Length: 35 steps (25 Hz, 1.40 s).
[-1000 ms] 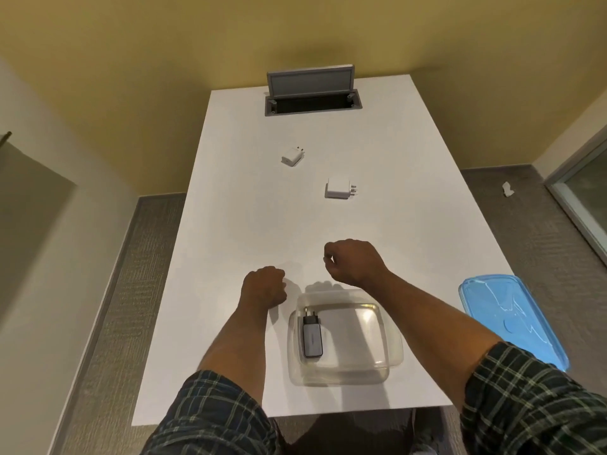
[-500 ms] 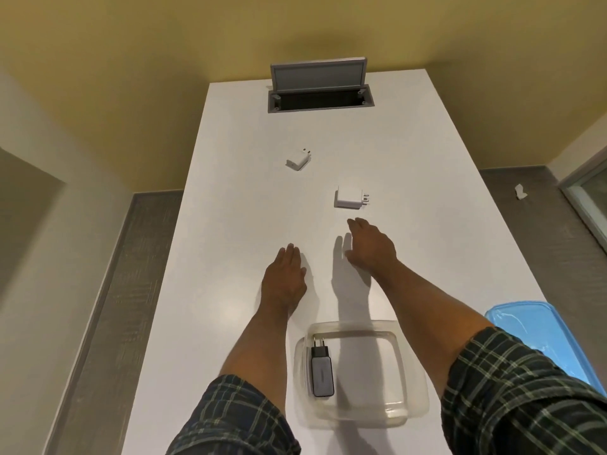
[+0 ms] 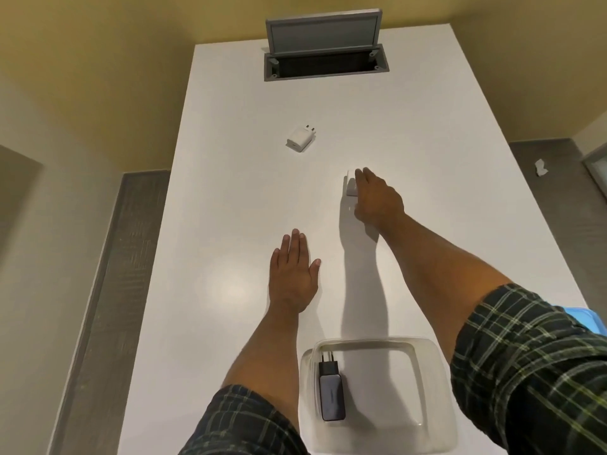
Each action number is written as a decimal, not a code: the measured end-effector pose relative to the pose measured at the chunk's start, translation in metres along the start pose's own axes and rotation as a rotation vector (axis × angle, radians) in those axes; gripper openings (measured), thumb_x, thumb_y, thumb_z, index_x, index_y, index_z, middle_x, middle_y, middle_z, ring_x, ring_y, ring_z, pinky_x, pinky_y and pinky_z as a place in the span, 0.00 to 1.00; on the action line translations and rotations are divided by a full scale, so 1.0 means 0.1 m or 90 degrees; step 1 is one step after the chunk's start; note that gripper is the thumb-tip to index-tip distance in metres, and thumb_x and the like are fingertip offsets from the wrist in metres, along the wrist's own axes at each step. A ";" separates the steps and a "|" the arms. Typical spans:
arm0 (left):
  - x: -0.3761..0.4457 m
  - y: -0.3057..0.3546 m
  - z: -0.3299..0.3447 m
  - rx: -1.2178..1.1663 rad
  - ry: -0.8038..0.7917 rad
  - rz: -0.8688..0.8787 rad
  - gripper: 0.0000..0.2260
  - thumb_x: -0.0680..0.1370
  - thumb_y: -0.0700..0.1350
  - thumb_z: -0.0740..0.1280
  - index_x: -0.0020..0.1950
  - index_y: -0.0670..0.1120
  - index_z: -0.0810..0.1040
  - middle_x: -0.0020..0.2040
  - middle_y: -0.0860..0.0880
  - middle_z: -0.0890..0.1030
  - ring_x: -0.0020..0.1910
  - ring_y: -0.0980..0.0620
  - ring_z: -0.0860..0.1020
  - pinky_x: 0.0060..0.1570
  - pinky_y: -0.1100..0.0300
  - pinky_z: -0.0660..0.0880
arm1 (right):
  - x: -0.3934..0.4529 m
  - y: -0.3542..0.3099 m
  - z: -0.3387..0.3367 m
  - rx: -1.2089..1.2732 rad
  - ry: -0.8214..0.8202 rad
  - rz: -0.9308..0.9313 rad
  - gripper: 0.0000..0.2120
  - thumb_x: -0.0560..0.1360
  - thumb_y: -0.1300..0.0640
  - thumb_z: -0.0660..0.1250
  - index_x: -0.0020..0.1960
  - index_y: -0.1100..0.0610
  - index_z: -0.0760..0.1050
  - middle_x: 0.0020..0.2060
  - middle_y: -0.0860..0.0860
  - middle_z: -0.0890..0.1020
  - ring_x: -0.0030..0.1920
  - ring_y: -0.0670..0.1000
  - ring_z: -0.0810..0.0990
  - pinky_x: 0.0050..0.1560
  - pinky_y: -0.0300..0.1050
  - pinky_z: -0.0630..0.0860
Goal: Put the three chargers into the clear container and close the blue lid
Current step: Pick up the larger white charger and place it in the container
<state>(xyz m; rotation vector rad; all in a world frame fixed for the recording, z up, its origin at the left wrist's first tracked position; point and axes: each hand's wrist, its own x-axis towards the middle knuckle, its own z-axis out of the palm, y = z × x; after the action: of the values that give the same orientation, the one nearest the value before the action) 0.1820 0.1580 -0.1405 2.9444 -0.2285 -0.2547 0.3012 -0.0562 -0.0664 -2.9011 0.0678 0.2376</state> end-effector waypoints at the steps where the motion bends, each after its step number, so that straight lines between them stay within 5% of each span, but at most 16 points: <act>1: 0.04 0.00 0.01 0.000 0.006 0.000 0.30 0.85 0.57 0.47 0.84 0.45 0.48 0.84 0.48 0.47 0.84 0.48 0.47 0.81 0.50 0.50 | 0.07 0.00 0.01 -0.013 -0.011 0.001 0.34 0.73 0.60 0.68 0.76 0.59 0.59 0.74 0.55 0.64 0.68 0.61 0.70 0.56 0.55 0.73; 8: 0.11 -0.01 0.12 -0.050 0.121 -0.028 0.26 0.84 0.53 0.51 0.83 0.48 0.58 0.83 0.51 0.58 0.82 0.51 0.57 0.78 0.50 0.59 | 0.19 0.01 0.16 -0.104 -0.037 0.011 0.40 0.74 0.59 0.67 0.79 0.61 0.51 0.79 0.60 0.55 0.78 0.59 0.55 0.68 0.55 0.68; 13: 0.12 0.01 0.10 -0.065 0.116 -0.035 0.27 0.84 0.53 0.52 0.83 0.49 0.58 0.83 0.52 0.58 0.82 0.53 0.57 0.79 0.51 0.58 | 0.27 0.02 0.18 -0.102 0.017 0.040 0.35 0.72 0.62 0.67 0.75 0.65 0.58 0.66 0.60 0.71 0.62 0.62 0.72 0.54 0.53 0.72; 17: 0.11 0.01 0.08 -0.067 0.104 -0.034 0.27 0.83 0.53 0.53 0.83 0.49 0.59 0.83 0.52 0.58 0.82 0.52 0.57 0.78 0.51 0.58 | 0.21 -0.06 0.27 -0.072 0.044 0.081 0.25 0.71 0.60 0.69 0.65 0.66 0.67 0.58 0.61 0.73 0.53 0.61 0.75 0.46 0.50 0.72; 21: 0.10 0.00 0.10 -0.065 0.113 -0.037 0.27 0.83 0.53 0.53 0.82 0.49 0.59 0.82 0.52 0.59 0.82 0.52 0.58 0.78 0.51 0.58 | 0.11 -0.10 0.22 0.118 0.039 0.195 0.27 0.66 0.58 0.74 0.59 0.64 0.68 0.57 0.60 0.73 0.55 0.61 0.75 0.49 0.52 0.76; 24: 0.10 -0.01 0.10 -0.055 0.112 -0.033 0.27 0.83 0.53 0.53 0.82 0.48 0.59 0.82 0.52 0.59 0.82 0.52 0.58 0.78 0.51 0.59 | -0.07 -0.07 0.24 0.142 0.045 0.131 0.26 0.66 0.58 0.73 0.59 0.62 0.66 0.53 0.58 0.75 0.52 0.61 0.77 0.49 0.53 0.78; 28: 0.08 0.02 0.04 -0.038 0.074 -0.039 0.26 0.85 0.52 0.51 0.83 0.47 0.57 0.83 0.50 0.57 0.82 0.50 0.57 0.79 0.50 0.56 | -0.39 0.01 0.21 0.424 0.031 0.143 0.29 0.64 0.55 0.77 0.57 0.54 0.63 0.44 0.49 0.76 0.41 0.52 0.79 0.34 0.40 0.73; 30: 0.10 0.03 -0.01 -0.032 0.015 -0.039 0.27 0.86 0.53 0.48 0.84 0.48 0.51 0.84 0.51 0.51 0.83 0.51 0.51 0.81 0.50 0.52 | -0.56 0.02 0.15 0.615 0.017 0.179 0.33 0.62 0.54 0.81 0.59 0.51 0.64 0.48 0.48 0.75 0.38 0.49 0.80 0.32 0.36 0.74; 35: -0.18 -0.03 -0.15 -0.012 -0.074 -0.022 0.28 0.86 0.55 0.45 0.84 0.48 0.42 0.84 0.52 0.42 0.83 0.53 0.43 0.82 0.51 0.47 | -1.03 0.03 0.10 0.900 0.005 0.150 0.33 0.57 0.59 0.84 0.55 0.48 0.72 0.55 0.56 0.76 0.42 0.53 0.83 0.39 0.47 0.81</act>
<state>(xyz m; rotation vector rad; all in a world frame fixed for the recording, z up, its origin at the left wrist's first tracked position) 0.1672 0.1665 -0.1239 2.9206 -0.1889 -0.4310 0.1983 -0.0543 -0.0596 -1.4813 0.3923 0.1212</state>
